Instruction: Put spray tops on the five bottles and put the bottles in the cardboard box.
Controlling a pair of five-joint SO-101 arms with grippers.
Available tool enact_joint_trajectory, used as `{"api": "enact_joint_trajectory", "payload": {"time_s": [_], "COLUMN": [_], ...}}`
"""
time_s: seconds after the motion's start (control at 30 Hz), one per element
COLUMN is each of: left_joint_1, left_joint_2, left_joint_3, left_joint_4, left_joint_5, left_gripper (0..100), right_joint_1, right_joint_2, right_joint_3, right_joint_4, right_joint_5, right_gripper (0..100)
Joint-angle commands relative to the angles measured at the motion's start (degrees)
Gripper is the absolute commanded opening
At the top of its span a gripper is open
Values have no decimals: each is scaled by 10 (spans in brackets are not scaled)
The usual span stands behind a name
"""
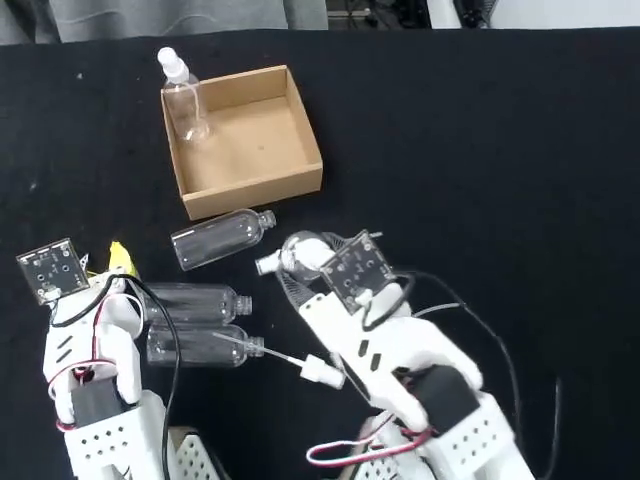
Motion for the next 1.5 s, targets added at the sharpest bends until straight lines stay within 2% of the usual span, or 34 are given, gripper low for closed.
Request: {"api": "enact_joint_trajectory", "payload": {"time_s": [0.0,0.2,0.57,0.87,1.17,1.47], "left_joint_1": [-5,-5,-5,-5,-6,-6], "left_joint_2": [-5,-5,-5,-5,-5,-5], "left_joint_3": [-6,-6,-6,-6,-6,-6], "left_joint_4": [-14,-14,-14,-14,-14,-14], "left_joint_5": [-2,-2,-2,-2,-2,-2], "left_gripper": [123,123,123,123,123,123], "right_joint_1": [11,11,8,8,7,7], "right_joint_2": [-3,34,284,457,634,785], "right_joint_3": [-104,-241,-474,-587,-676,-775], "right_joint_4": [37,76,77,75,7,3], "right_joint_5": [22,25,25,22,19,19], "right_gripper": [89,89,89,89,87,86]}}
